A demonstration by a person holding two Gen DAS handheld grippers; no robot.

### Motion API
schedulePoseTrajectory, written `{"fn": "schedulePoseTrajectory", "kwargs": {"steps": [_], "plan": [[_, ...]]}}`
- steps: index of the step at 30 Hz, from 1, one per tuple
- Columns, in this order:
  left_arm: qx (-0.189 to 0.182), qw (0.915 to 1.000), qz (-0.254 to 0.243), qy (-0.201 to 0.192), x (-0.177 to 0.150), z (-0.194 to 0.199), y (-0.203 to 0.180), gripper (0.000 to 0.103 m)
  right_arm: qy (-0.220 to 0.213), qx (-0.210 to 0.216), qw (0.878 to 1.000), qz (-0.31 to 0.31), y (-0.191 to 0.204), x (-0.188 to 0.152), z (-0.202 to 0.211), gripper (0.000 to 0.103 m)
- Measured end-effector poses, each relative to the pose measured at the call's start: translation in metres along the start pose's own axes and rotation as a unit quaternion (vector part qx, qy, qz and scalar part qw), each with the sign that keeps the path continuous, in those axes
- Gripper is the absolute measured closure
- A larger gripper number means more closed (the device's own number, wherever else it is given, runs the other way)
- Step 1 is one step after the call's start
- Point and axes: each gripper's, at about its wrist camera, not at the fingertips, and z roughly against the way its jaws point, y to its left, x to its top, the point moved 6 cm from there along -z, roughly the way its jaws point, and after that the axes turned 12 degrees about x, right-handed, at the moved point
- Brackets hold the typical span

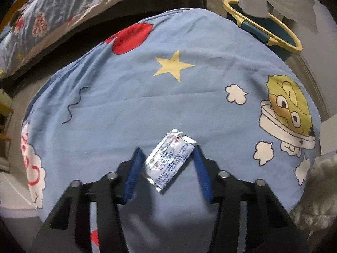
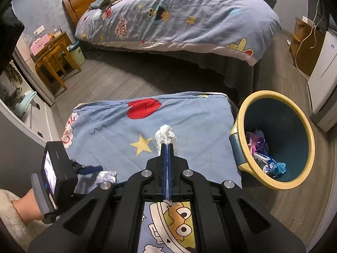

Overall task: Collect trash
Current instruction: 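Grasp silver packet with left tool while right tool holds tissue, then carry tissue over the bin with right tool while left tool carries packet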

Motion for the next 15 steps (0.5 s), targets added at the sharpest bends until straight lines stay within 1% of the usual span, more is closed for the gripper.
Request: {"fn": "schedulePoseTrajectory", "kwargs": {"steps": [1, 6, 9, 12, 15], "plan": [[-0.002, 1.0000, -0.003, 0.000, 0.000, 0.001, -0.002, 0.070, -0.001, 0.001, 1.000, 0.000, 0.000, 0.001, 0.000, 0.103], [-0.001, 1.0000, 0.001, 0.003, 0.001, 0.002, -0.002, 0.085, -0.006, 0.004, 1.000, -0.004, -0.004, 0.004, 0.003, 0.103], [-0.001, 0.9998, 0.019, -0.002, 0.006, 0.006, 0.006, 0.086, -0.018, 0.008, 1.000, -0.014, -0.008, 0.008, 0.010, 0.103], [-0.005, 0.9993, 0.034, -0.017, 0.016, 0.016, 0.010, 0.086, -0.030, 0.013, 0.999, -0.028, -0.016, 0.013, 0.018, 0.103], [-0.004, 0.9988, 0.027, -0.040, 0.032, 0.032, 0.005, 0.086, -0.050, 0.019, 0.997, -0.047, -0.030, 0.021, 0.030, 0.103]]}}
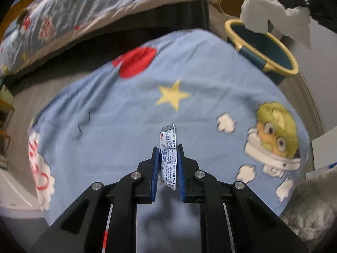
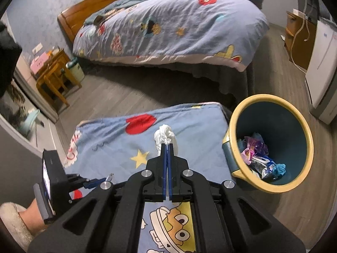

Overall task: Collect trash
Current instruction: 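Carry tissue over the bin with right tool while left tool carries packet, then open right tool to drop tissue while left tool drops packet into bin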

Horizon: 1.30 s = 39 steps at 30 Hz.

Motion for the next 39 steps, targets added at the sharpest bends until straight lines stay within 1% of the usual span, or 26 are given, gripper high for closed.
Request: {"fn": "schedulePoseTrajectory", "kwargs": {"steps": [3, 6, 9, 12, 14, 19, 22, 26, 33, 35, 36, 37, 38, 39], "plan": [[-0.008, 0.9998, -0.002, -0.021, 0.019, 0.013, -0.012, 0.086, -0.017, -0.003, 1.000, -0.012, -0.015, 0.009, 0.011, 0.103], [-0.013, 0.9992, -0.016, -0.035, 0.040, 0.019, -0.029, 0.086, -0.036, -0.011, 0.999, -0.028, -0.038, 0.017, 0.025, 0.103], [-0.019, 0.9979, -0.035, -0.051, 0.066, 0.024, -0.054, 0.086, -0.052, -0.022, 0.997, -0.050, -0.065, 0.021, 0.037, 0.103], [-0.033, 0.9957, -0.052, -0.069, 0.097, 0.029, -0.083, 0.086, -0.064, -0.034, 0.995, -0.071, -0.096, 0.025, 0.047, 0.103], [-0.042, 0.9943, -0.059, -0.078, 0.112, 0.031, -0.098, 0.086, -0.070, -0.045, 0.993, -0.085, -0.116, 0.026, 0.053, 0.103], [-0.068, 0.9899, -0.080, -0.095, 0.157, 0.028, -0.150, 0.086, -0.076, -0.050, 0.988, -0.122, -0.154, 0.023, 0.058, 0.103], [-0.073, 0.9880, -0.095, -0.098, 0.173, 0.018, -0.176, 0.086, -0.076, -0.057, 0.985, -0.145, -0.177, 0.019, 0.058, 0.103], [-0.080, 0.9862, -0.109, -0.095, 0.186, 0.000, -0.205, 0.086, -0.074, -0.058, 0.980, -0.175, -0.201, 0.013, 0.053, 0.103], [-0.086, 0.9852, -0.109, -0.100, 0.200, -0.023, -0.228, 0.085, -0.067, -0.071, 0.975, -0.197, -0.230, 0.007, 0.044, 0.102], [-0.089, 0.9849, -0.108, -0.102, 0.203, -0.027, -0.227, 0.083, -0.066, -0.067, 0.973, -0.211, -0.237, 0.003, 0.043, 0.102], [-0.090, 0.9848, -0.108, -0.103, 0.203, -0.027, -0.228, 0.079, -0.064, -0.070, 0.972, -0.214, -0.239, 0.001, 0.042, 0.101], [-0.089, 0.9849, -0.106, -0.103, 0.204, -0.029, -0.229, 0.071, -0.063, -0.075, 0.972, -0.215, -0.242, 0.000, 0.043, 0.098], [-0.091, 0.9849, -0.105, -0.103, 0.204, -0.030, -0.229, 0.066, -0.063, -0.077, 0.971, -0.216, -0.244, 0.000, 0.043, 0.090], [-0.094, 0.9846, -0.104, -0.104, 0.203, -0.030, -0.229, 0.061, -0.063, -0.080, 0.971, -0.217, -0.246, -0.002, 0.044, 0.086]]}}
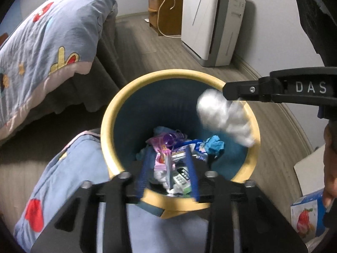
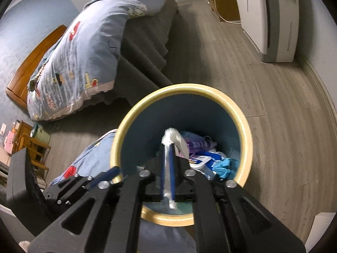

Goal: Collect trash

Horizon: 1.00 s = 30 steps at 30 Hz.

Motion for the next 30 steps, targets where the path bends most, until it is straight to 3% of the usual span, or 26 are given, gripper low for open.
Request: {"fn": "schedulePoseTrajectory", "kwargs": {"steps": [1, 5, 9, 11, 13, 16, 22, 30], "plan": [[-0.001, 1.0000, 0.002, -0.003, -0.001, 0.000, 0.000, 0.058, 0.000, -0.003, 1.000, -0.001, -0.002, 0.000, 0.001, 0.080], [0.001, 1.0000, 0.006, -0.006, -0.008, 0.007, 0.005, 0.057, 0.003, -0.016, 1.000, 0.012, -0.005, -0.002, 0.008, 0.079], [0.005, 0.9995, 0.019, -0.025, -0.012, 0.038, 0.016, 0.042, -0.008, -0.028, 0.999, 0.042, 0.001, -0.003, 0.028, 0.074], [0.003, 0.9990, 0.026, -0.036, -0.014, 0.056, 0.019, 0.034, -0.007, -0.039, 0.997, 0.060, 0.004, -0.010, 0.040, 0.062], [0.010, 0.9983, 0.032, -0.048, -0.017, 0.078, 0.023, 0.021, -0.009, -0.049, 0.995, 0.084, 0.010, -0.016, 0.056, 0.058], [0.024, 0.9970, 0.043, -0.060, -0.020, 0.105, 0.028, 0.009, -0.027, -0.060, 0.993, 0.100, 0.016, -0.022, 0.079, 0.033], [0.059, 0.9951, 0.029, -0.074, -0.033, 0.146, 0.032, 0.005, -0.082, -0.069, 0.990, 0.088, 0.037, -0.032, 0.126, 0.006], [0.072, 0.9930, 0.059, -0.072, -0.042, 0.162, 0.044, 0.005, -0.097, -0.105, 0.980, 0.137, 0.069, -0.052, 0.147, 0.006]]}}
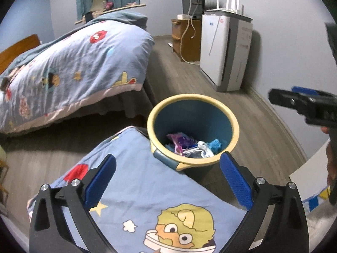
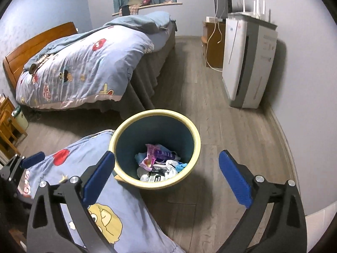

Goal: Collect trash

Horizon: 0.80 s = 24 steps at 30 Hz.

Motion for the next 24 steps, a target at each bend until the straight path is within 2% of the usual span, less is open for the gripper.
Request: {"fn": "schedulePoseTrajectory", "kwargs": {"steps": [5, 9, 24], "plan": [[-0.012, 0.9998, 0.010, -0.009, 0.0022, 0.0041, 0.0018, 0.005, -0.009, -0.017, 1.000, 0.023, 0.0070, -0.0006, 0.0054, 0.006], [-0.001, 0.9999, -0.005, -0.015, -0.0004, 0.0030, -0.0019, 0.005, -0.010, -0.013, 1.000, 0.022, 0.0073, -0.0013, 0.0057, 0.006], [0.003, 1.0000, -0.005, -0.003, -0.0020, -0.0057, 0.0015, 0.005, -0.012, -0.012, 1.000, 0.020, 0.0052, 0.0001, 0.0058, 0.006]]}}
